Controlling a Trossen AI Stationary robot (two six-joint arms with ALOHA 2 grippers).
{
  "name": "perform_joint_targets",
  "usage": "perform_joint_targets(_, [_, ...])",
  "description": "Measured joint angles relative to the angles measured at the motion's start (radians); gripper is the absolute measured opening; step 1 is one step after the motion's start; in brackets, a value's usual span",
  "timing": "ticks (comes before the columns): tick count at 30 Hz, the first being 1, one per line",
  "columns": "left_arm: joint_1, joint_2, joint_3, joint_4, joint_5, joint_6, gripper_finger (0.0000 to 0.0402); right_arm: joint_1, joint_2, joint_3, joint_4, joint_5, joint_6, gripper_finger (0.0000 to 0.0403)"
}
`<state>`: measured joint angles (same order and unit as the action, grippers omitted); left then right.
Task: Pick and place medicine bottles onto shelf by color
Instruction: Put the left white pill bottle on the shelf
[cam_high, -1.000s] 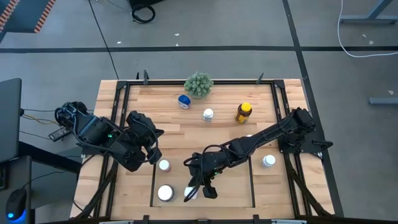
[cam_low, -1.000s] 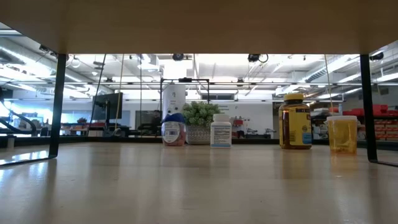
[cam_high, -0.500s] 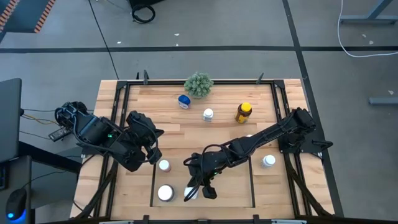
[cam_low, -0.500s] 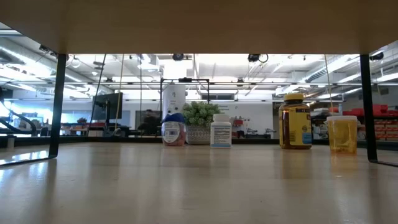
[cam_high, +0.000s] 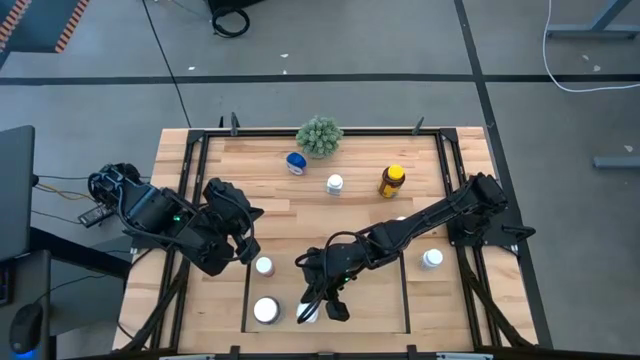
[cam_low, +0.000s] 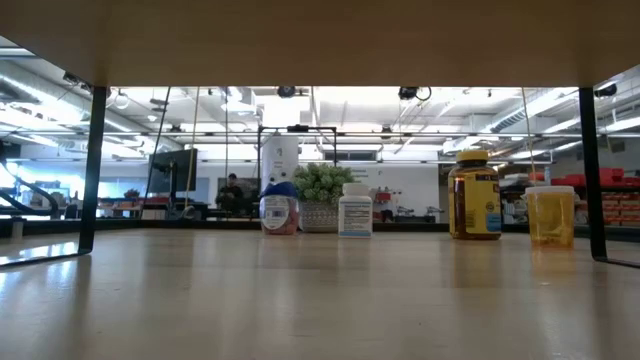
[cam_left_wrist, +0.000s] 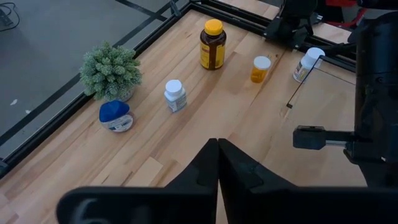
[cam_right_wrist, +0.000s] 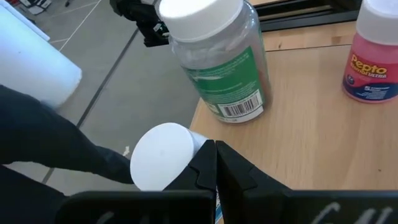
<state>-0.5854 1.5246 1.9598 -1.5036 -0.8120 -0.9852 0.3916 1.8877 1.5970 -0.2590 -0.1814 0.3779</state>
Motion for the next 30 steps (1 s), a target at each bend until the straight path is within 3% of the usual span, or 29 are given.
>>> perform_joint_targets(7, [0.0,0.0,0.0,0.0,0.0,-0.011,0.0011,-0.013,0.0,0.0,-0.006,0.07,0.017,0.0006])
perform_joint_targets(11, [0.0,0.0,0.0,0.0,0.0,-0.03,0.0019,-0.025,-0.008,0.0,-0.096,0.075,0.084,0.0006])
perform_joint_targets(20, [0.0,0.0,0.0,-0.001,-0.001,-0.026,0.0007,0.021,-0.025,0.0,-0.303,0.018,0.14,0.0006])
perform_joint_targets(24, [0.0,0.0,0.0,-0.005,-0.002,-0.025,0.0011,0.059,-0.025,0.0,-0.295,-0.029,0.157,0.0006])
perform_joint_targets(30, [0.0,0.0,-0.001,-0.006,-0.006,-0.024,0.0018,0.084,-0.025,0.0,-0.243,0.001,0.144,0.0006])
